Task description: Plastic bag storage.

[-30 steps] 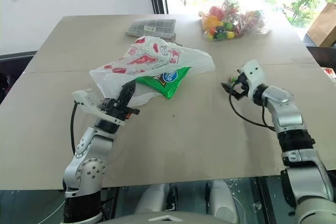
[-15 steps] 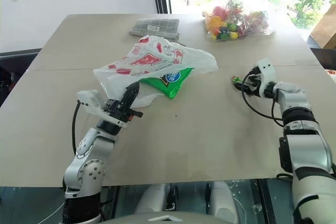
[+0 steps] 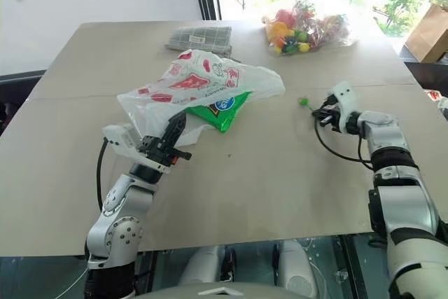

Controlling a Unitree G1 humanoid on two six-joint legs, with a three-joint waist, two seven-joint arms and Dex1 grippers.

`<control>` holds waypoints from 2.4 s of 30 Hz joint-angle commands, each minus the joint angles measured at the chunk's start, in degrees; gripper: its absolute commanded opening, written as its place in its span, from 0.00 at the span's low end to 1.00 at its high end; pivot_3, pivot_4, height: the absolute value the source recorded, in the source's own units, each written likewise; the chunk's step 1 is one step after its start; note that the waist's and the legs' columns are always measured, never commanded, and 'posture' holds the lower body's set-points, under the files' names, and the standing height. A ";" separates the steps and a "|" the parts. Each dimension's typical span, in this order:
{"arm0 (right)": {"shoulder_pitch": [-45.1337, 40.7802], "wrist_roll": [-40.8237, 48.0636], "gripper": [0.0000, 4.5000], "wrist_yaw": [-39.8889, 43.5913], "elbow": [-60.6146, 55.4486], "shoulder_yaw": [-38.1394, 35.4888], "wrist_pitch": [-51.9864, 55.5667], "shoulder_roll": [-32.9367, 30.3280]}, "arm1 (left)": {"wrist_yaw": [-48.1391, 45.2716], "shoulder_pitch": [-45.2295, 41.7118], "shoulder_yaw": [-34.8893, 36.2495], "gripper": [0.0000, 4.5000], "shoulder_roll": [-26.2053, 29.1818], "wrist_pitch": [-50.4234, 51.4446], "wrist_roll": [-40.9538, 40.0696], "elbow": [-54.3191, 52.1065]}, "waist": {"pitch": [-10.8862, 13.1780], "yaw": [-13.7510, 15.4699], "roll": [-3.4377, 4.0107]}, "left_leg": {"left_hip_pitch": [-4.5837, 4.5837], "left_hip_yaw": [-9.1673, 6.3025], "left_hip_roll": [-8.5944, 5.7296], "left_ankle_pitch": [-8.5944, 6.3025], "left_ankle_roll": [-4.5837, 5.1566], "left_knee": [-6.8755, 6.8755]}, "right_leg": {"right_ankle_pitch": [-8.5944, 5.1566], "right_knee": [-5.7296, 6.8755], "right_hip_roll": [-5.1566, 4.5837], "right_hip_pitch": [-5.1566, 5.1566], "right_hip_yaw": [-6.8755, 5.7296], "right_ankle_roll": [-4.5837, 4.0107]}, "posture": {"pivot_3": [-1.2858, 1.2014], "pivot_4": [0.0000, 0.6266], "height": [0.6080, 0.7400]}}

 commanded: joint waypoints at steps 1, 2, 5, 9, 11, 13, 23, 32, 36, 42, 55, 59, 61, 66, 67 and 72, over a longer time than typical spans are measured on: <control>0.95 5.11 0.01 7.25 -17.40 3.45 8.42 1.84 | 0.27 -0.50 -0.35 0.00 0.28 -0.18 0.00 -2.46 | 0.07 0.17 0.12 | -0.03 -0.01 -0.01 0.00 0.00 0.00 | 0.00 0.00 -0.01 -0.02 0.00 0.00 | 0.52 0.24 1.00; 1.52 5.68 0.01 7.97 -20.68 4.27 10.41 2.12 | 0.34 -0.63 -0.44 0.00 0.24 -0.16 0.06 -2.41 | 0.08 0.44 0.14 | -0.09 -0.05 -0.02 0.00 0.00 0.01 | 0.00 0.00 -0.04 -0.04 -0.02 0.00 | 0.52 0.24 1.00; 1.84 6.30 0.01 8.19 -28.68 8.68 14.84 5.27 | 0.47 -0.86 -0.68 0.00 0.03 -0.27 0.23 -2.33 | 0.07 1.35 0.12 | -0.26 -0.18 -0.12 0.00 0.01 0.04 | 0.00 -0.05 -0.14 -0.12 -0.15 0.00 | 0.52 0.24 1.00; -2.19 5.18 0.01 3.16 -27.48 11.22 18.60 12.10 | 0.44 -0.84 -0.93 0.00 0.00 -0.52 0.56 -2.33 | 0.06 1.21 0.10 | -0.30 -0.22 -0.18 -0.01 0.02 0.06 | 0.00 -0.04 -0.17 -0.12 -0.20 0.00 | 0.52 0.24 1.00; -6.19 2.17 0.01 -3.48 -21.73 11.69 16.77 16.84 | 0.55 -0.51 -1.15 0.00 -0.10 -0.71 0.68 -2.58 | 0.07 0.99 0.10 | -0.29 -0.23 -0.18 0.00 0.01 0.06 | 0.00 -0.01 -0.16 -0.13 -0.23 0.00 | 0.52 0.24 1.00; -10.83 1.08 0.01 -12.38 -15.41 9.01 13.23 22.55 | 0.71 0.02 -1.53 0.00 -0.32 -0.96 0.93 -2.94 | 0.07 0.86 0.10 | -0.28 -0.22 -0.18 0.00 0.00 0.06 | 0.00 0.01 -0.12 -0.14 -0.25 -0.01 | 0.52 0.24 1.00; -6.08 3.43 0.56 -8.37 -20.96 6.78 4.58 19.36 | 2.96 2.12 -2.11 0.00 -1.31 -1.20 2.24 -5.73 | -0.06 1.99 -0.20 | -0.44 -0.40 -0.28 -0.04 0.07 0.03 | 0.00 -0.30 -0.27 0.01 -0.53 0.00 | 0.52 0.24 1.00; 1.80 1.34 0.56 -1.45 -23.16 4.85 0.25 1.58 | 3.05 1.89 -1.75 0.00 -0.75 -0.77 2.20 -5.27 | 0.10 0.77 -0.01 | -0.27 -0.27 -0.15 0.00 0.01 0.00 | 0.00 -0.06 -0.08 -0.13 -0.33 -0.01 | 0.52 0.24 1.00; 0.05 -0.77 0.56 -4.70 -17.44 3.84 -2.59 -0.63 | 2.84 1.39 -1.93 0.00 -0.52 -0.45 2.11 -4.95 | 0.11 0.92 -0.03 | -0.27 -0.20 -0.20 -0.01 0.03 0.02 | 0.00 -0.06 -0.13 -0.13 -0.24 0.00 | 0.52 0.24 1.00; -6.33 -4.92 0.56 -15.58 -3.16 2.59 -9.29 1.00 | 3.01 0.83 -1.80 0.00 -0.29 -0.04 1.84 -4.98 | 0.12 0.88 -0.03 | -0.25 -0.15 -0.17 0.00 0.02 0.02 | 0.00 -0.04 -0.11 -0.15 -0.19 -0.01 | 0.52 0.24 1.00; -11.78 -6.13 0.56 -20.46 11.29 0.80 -18.02 5.54 | 4.27 0.63 -2.33 0.00 -0.55 0.41 2.53 -5.55 | 0.12 0.91 -0.02 | -0.29 -0.14 -0.17 0.00 0.01 0.02 | 0.00 -0.07 -0.15 -0.14 -0.19 0.00 | 0.52 0.24 1.00; -12.27 -5.77 0.26 -20.22 12.19 -0.15 -18.79 5.54 | 4.36 -0.02 -1.63 0.00 -0.28 0.48 2.17 -5.51 | 0.13 0.89 -0.01 | -0.28 -0.15 -0.16 0.01 0.00 0.02 | 0.00 -0.06 -0.13 -0.14 -0.19 0.00 | 0.52 0.24 1.00; -12.08 -5.06 0.06 -18.86 11.55 -0.85 -18.21 5.45 | 4.06 -0.51 -1.24 0.00 -0.03 0.32 2.19 -4.76 | 0.13 0.89 -0.01 | -0.29 -0.13 -0.16 0.01 0.00 0.02 | 0.00 -0.06 -0.14 -0.14 -0.19 0.00 | 0.52 0.24 1.00; -12.11 -1.38 0.02 -15.25 7.21 -4.14 -13.09 4.50 | 1.64 -5.25 -0.03 0.00 2.77 -0.43 3.04 -0.47 | 0.13 1.00 0.00 | -0.29 -0.16 -0.17 0.02 -0.02 0.03 | 0.00 -0.04 -0.12 -0.14 -0.23 0.00 | 0.52 0.24 1.00; -12.34 0.59 0.02 -13.50 4.86 -5.36 -11.42 4.10 | 1.32 -8.35 0.66 0.00 4.18 -0.52 3.64 1.48 | 0.15 1.02 0.01 | -0.29 -0.16 -0.17 0.02 -0.02 0.03 | 0.00 -0.04 -0.12 -0.14 -0.22 0.00 | 0.52 0.24 1.00; -16.00 10.17 0.02 -10.55 -6.00 -12.30 -1.56 1.59 | -0.61 -27.51 7.17 0.00 11.33 -1.30 1.83 11.62 | 0.36 1.20 0.09 | -0.40 -0.31 -0.17 0.07 -0.09 0.13 | 0.00 0.02 -0.08 -0.16 -0.38 0.00 | 0.52 0.24 1.00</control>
